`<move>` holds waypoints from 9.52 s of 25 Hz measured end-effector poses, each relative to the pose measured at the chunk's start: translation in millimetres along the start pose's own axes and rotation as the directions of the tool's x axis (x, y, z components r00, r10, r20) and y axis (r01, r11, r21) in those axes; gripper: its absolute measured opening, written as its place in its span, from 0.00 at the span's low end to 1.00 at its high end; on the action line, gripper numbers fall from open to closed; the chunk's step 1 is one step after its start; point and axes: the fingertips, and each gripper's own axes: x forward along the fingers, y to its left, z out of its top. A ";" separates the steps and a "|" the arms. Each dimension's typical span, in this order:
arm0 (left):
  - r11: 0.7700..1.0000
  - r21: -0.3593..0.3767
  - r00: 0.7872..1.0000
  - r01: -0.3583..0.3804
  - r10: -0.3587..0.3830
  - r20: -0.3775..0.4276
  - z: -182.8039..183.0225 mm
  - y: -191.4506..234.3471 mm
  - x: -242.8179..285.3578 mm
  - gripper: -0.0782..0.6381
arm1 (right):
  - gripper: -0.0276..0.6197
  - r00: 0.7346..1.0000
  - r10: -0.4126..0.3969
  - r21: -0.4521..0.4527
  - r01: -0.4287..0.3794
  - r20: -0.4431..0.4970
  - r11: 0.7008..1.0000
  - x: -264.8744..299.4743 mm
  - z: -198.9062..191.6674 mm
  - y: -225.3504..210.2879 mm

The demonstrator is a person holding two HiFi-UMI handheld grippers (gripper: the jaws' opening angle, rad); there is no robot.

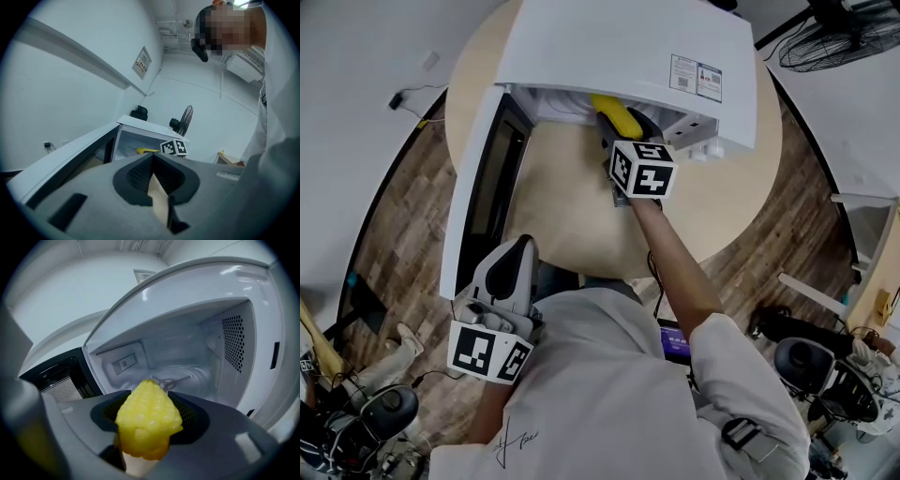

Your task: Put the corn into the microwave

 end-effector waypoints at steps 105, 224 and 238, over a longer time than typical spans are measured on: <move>0.999 0.034 1.000 -0.010 0.010 0.008 2.5 9.6 -9.4 0.09 | 0.53 0.978 -0.203 -0.328 0.176 -0.050 0.928 75.1 1.3 -11.3; 0.998 0.036 0.999 -0.044 0.043 0.019 -45.9 -48.8 -12.3 0.09 | 0.06 0.981 0.189 -0.051 -0.191 -0.042 0.980 -270.0 -44.0 17.2; 0.999 0.028 1.000 -0.028 0.027 0.009 -45.3 -53.8 -8.3 0.09 | 0.06 0.974 0.186 -0.079 -0.197 -0.128 0.977 -266.8 -53.2 12.6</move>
